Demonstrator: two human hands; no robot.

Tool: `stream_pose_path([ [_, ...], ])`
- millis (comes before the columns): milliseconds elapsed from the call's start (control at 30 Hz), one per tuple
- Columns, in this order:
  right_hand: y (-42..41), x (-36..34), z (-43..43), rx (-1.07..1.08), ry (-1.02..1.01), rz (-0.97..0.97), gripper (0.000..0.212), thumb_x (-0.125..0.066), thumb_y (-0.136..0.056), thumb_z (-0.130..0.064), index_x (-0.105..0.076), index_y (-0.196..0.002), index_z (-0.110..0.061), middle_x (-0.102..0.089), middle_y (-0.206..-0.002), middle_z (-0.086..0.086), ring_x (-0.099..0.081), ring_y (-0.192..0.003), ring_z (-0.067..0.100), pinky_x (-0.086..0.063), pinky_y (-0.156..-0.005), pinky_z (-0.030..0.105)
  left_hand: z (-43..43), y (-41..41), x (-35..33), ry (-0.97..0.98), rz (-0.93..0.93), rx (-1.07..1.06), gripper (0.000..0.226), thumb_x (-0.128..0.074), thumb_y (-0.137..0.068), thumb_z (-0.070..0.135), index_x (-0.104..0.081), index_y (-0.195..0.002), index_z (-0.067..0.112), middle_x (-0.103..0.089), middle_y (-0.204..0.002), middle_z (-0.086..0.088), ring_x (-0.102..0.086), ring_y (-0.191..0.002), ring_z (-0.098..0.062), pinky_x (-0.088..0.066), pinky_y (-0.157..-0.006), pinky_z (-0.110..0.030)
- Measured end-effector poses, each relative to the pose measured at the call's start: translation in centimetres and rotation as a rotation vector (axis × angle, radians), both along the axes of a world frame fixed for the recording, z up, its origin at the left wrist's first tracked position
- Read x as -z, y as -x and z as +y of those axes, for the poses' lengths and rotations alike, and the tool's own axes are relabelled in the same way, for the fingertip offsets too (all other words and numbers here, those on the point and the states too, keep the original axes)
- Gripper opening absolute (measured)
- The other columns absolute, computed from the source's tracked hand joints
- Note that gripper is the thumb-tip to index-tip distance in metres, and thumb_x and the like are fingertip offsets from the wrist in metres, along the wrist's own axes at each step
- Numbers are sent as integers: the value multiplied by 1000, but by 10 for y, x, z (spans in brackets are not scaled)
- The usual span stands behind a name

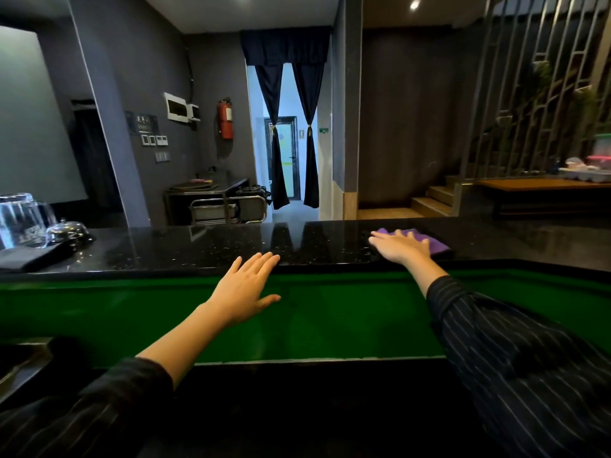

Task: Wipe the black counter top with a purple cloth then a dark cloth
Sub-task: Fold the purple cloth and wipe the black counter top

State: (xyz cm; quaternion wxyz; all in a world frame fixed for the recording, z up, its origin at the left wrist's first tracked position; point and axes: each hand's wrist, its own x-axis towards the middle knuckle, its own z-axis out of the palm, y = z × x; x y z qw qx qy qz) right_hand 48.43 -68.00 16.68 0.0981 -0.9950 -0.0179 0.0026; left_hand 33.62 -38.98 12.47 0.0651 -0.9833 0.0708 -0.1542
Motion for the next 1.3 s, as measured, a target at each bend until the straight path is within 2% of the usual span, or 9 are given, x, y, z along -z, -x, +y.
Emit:
stream_pose_path([
  [100,9,-1,36,245,86,-9,60,-17,-97,-58,-23,-153,-35,-12,-162,15,-9,-147,42,-5,-114,64,8,5,3,-36,-32,27,85,-51,-90,46,5,-150,24,-3,-160,3,-1,-147,-15,-3,-119,-43],
  [200,24,-4,82,323,92,3,63,-20,-96,-57,-23,-153,-31,-12,-160,21,-10,-145,47,-5,-113,66,11,7,5,-32,-67,39,85,-52,-90,41,5,-151,22,-2,-160,2,1,-147,-15,0,-118,-42],
  [400,50,2,155,44,96,-80,60,-18,-96,-58,-25,-151,-36,-13,-160,23,-11,-144,48,-4,-111,68,9,10,19,28,-131,30,88,-53,-88,34,6,-150,15,1,-160,-3,5,-147,-19,7,-116,-40],
  [567,67,11,185,-269,61,-128,55,-14,-98,-58,-16,-151,-45,-15,-163,9,-12,-149,32,-4,-113,65,35,12,24,35,-213,169,85,-53,-86,20,0,-151,16,-2,-159,0,1,-147,-18,11,-113,-33],
  [700,64,3,162,-389,63,-83,50,-17,-101,-53,-15,-151,-47,-15,-163,1,-13,-149,24,-9,-114,62,90,20,37,-41,-325,142,101,-66,-63,15,-15,-150,15,-25,-155,-3,-24,-143,-23,-12,-115,-42],
  [867,52,3,174,-88,-8,-59,50,-18,-99,-56,-22,-148,-50,-16,-163,2,-13,-149,31,-5,-115,60,163,43,52,-126,-321,39,105,-63,-59,12,-11,-151,13,-10,-159,-4,-10,-146,-25,-18,-115,-43],
  [1000,62,5,240,124,72,-92,59,-17,-97,-55,-28,-150,-33,-17,-160,19,-15,-145,44,-6,-112,66,168,47,54,-75,-293,48,101,-58,-65,10,-6,-151,14,-3,-159,-3,-3,-146,-26,-16,-116,-43],
  [1133,92,9,311,-177,53,-154,56,-15,-97,-54,-26,-150,-39,-16,-161,15,-15,-146,40,-5,-110,68,163,48,54,-26,-339,49,99,-59,-61,9,-16,-150,11,-13,-158,-4,-9,-145,-25,-18,-115,-44],
  [1300,97,11,318,-470,92,-100,53,-11,-100,-51,-13,-152,-43,-12,-164,-1,-13,-149,30,-8,-113,67,171,51,42,-71,-371,100,98,-68,-52,10,-35,-145,11,-45,-144,-7,-42,-134,-26,-26,-109,-50],
])
